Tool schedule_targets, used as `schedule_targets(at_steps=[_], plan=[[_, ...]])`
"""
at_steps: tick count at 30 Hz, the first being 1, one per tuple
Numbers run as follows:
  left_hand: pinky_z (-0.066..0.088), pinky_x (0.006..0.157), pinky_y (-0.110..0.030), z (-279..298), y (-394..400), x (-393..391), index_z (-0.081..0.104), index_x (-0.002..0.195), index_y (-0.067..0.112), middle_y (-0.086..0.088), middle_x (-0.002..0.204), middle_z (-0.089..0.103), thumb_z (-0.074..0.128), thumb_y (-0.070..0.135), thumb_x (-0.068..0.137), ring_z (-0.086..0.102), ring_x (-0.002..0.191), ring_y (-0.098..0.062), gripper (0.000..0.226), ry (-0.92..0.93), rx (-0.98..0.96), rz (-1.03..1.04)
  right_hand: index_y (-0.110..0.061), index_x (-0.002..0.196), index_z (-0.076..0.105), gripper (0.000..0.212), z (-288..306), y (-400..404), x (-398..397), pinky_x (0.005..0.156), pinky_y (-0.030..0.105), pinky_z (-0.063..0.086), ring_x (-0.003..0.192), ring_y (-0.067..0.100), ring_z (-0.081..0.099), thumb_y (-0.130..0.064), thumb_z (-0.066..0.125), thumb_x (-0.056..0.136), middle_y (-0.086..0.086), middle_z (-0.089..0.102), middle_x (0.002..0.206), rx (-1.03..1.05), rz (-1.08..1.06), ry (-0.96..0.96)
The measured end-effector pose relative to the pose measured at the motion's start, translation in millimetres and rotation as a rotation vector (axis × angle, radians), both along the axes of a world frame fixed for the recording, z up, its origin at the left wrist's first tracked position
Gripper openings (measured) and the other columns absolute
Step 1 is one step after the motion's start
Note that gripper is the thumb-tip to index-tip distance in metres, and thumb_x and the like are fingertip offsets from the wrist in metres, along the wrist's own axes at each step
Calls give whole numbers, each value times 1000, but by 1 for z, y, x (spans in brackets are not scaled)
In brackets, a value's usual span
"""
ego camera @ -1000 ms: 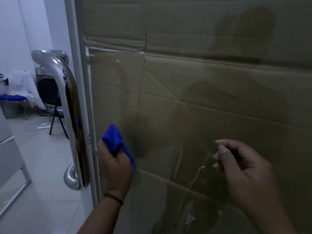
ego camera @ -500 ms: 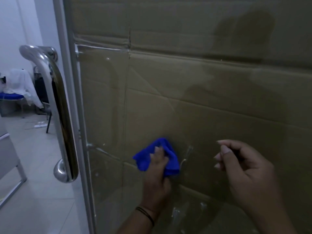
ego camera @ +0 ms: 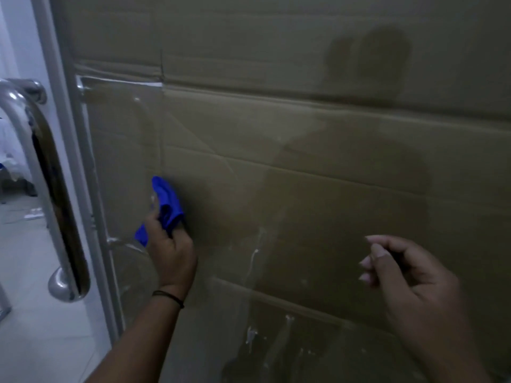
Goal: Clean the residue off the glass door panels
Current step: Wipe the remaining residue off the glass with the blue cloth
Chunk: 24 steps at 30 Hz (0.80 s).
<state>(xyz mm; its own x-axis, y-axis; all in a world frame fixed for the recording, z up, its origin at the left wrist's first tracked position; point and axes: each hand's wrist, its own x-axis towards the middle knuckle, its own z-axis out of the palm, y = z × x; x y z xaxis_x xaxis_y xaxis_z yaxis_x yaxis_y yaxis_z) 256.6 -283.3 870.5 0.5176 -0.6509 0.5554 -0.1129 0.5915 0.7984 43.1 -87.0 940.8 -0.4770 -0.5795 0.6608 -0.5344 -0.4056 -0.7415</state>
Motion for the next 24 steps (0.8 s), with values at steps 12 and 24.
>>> schedule_targets(at_steps=[12, 24], plan=[[3, 119, -32, -46, 90, -134, 29, 144, 9, -7, 154, 22, 34, 4, 80, 8, 147, -13, 65, -504, -332, -297, -28, 82, 65, 24, -3, 17, -19, 54, 11, 48, 52, 6, 61, -7, 56, 89, -3, 67, 70, -18, -75, -10], [37, 106, -40, -15, 37, -25, 46, 137, 6, -22, 134, 53, 40, 14, 96, 49, 121, -36, 43, 94, 40, -82, -23, 84, 64, 23, -4, 29, -24, 53, 8, 46, 51, 4, 59, -4, 54, 90, -6, 67, 68, -7, -74, -67]])
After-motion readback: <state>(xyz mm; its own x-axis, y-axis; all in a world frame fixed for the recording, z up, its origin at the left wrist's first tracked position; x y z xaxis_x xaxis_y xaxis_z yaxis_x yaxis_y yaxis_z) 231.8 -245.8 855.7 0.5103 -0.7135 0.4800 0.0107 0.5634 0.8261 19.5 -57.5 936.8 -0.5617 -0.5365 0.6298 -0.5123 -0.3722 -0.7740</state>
